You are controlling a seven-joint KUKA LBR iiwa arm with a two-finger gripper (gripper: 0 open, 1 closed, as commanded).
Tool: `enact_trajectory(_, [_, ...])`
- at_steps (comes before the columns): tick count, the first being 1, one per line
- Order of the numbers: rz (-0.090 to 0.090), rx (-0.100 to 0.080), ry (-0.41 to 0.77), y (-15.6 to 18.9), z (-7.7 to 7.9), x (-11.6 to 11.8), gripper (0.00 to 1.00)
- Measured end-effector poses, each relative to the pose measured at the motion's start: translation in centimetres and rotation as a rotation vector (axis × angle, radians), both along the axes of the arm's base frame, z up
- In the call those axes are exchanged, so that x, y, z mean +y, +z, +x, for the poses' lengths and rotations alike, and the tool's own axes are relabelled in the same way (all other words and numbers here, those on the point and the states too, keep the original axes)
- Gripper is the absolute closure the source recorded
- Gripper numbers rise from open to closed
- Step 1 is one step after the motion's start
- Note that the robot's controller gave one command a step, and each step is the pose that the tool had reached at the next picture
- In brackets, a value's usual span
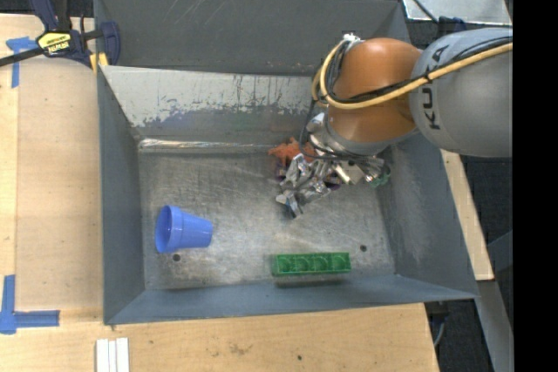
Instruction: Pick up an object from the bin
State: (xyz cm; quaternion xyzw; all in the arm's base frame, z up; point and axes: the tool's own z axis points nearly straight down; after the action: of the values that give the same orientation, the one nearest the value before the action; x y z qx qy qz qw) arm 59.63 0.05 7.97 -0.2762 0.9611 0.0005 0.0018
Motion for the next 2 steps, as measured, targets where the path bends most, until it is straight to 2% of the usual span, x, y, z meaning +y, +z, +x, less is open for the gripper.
enact_trajectory(2, [-0.001,0.006,-0.002,2.7,-0.2,0.0,1.00])
